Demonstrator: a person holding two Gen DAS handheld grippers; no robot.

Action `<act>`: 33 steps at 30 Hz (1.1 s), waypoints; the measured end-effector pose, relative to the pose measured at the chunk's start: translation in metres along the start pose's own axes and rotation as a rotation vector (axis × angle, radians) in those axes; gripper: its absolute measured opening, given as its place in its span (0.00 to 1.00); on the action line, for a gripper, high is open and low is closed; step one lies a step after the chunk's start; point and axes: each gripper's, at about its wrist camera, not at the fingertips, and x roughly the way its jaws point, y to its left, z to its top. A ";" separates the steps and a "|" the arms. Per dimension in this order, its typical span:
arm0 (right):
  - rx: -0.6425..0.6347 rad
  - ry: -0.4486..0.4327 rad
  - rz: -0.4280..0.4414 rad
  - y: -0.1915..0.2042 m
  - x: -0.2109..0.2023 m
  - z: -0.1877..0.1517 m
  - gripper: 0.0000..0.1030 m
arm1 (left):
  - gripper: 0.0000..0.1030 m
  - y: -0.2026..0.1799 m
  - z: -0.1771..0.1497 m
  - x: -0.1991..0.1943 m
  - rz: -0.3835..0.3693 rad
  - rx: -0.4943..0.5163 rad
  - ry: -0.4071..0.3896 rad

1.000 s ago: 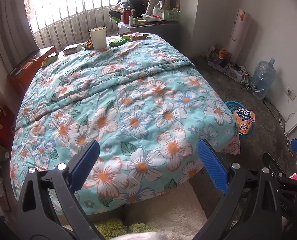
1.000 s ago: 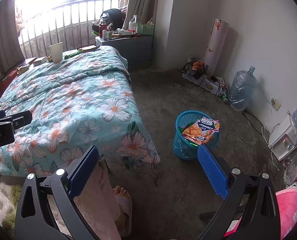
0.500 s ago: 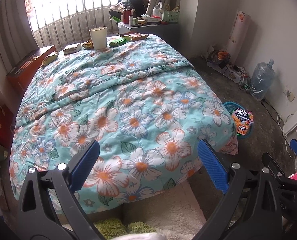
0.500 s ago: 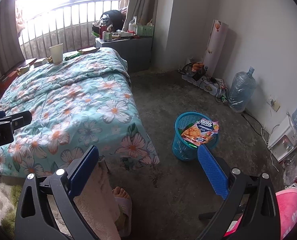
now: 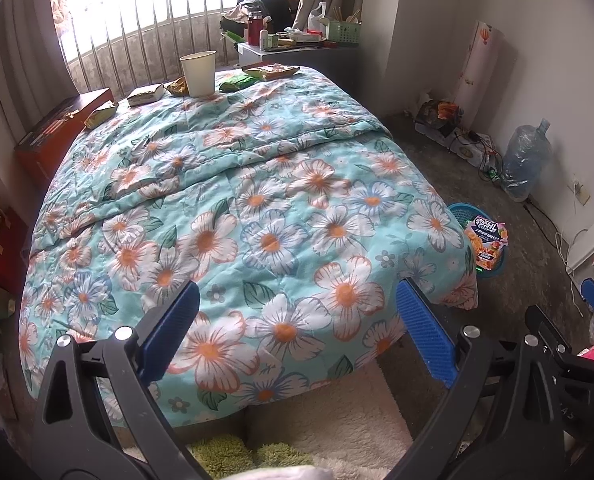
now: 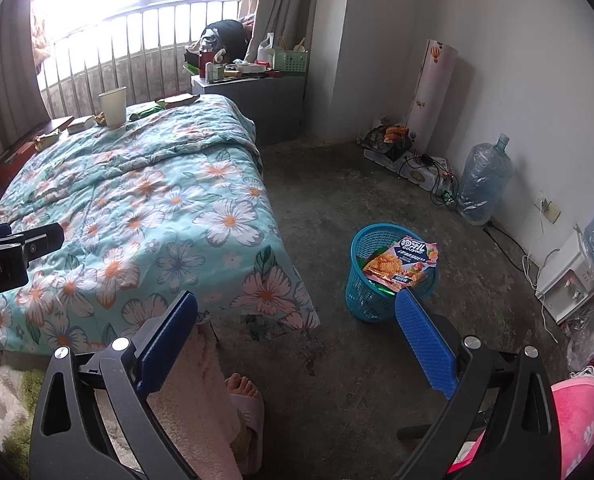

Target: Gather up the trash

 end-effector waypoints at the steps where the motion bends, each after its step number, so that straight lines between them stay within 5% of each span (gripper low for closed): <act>1: -0.001 0.000 0.000 0.000 0.000 0.000 0.94 | 0.91 0.000 0.000 0.000 0.000 0.000 0.000; 33: -0.001 -0.004 0.003 0.003 -0.002 0.001 0.94 | 0.91 0.002 -0.001 0.000 -0.002 0.000 0.000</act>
